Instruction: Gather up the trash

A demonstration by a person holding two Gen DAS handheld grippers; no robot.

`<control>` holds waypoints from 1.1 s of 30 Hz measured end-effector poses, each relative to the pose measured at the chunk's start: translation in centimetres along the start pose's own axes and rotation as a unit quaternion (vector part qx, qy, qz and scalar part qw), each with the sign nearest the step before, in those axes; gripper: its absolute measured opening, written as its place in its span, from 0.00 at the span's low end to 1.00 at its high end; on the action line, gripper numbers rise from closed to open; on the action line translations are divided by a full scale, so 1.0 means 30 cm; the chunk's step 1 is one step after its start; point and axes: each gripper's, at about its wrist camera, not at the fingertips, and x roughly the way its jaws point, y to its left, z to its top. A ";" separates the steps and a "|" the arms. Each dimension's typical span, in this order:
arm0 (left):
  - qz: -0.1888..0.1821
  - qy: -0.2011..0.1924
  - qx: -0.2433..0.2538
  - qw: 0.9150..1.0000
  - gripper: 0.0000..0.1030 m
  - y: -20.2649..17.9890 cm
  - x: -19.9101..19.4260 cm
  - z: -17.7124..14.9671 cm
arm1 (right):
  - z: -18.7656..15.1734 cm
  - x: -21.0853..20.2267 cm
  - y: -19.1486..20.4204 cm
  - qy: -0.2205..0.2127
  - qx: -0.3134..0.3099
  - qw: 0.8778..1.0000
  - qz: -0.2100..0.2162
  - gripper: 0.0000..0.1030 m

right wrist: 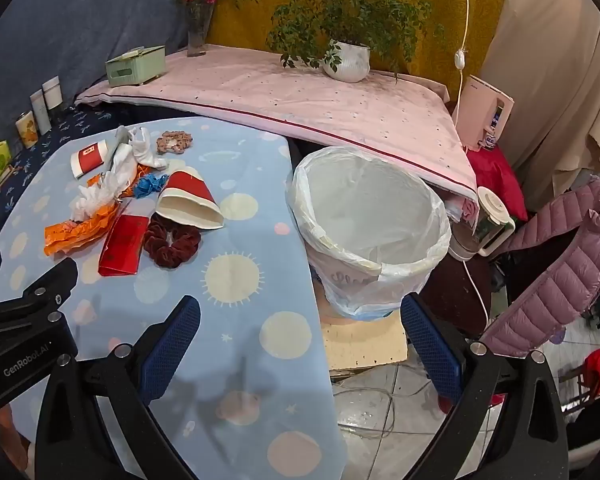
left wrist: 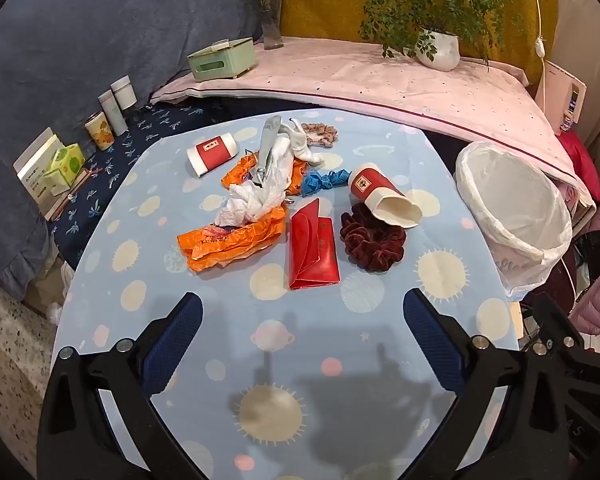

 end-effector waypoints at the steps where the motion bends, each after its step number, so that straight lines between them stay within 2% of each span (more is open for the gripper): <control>1: 0.000 0.000 -0.001 1.000 0.93 0.001 0.000 0.000 | -0.001 -0.001 0.001 -0.001 -0.001 1.000 -0.002 0.93; 33: -0.001 -0.014 0.005 1.000 0.93 -0.020 -0.016 0.001 | -0.005 0.002 -0.011 -0.003 -0.001 1.000 -0.004 0.93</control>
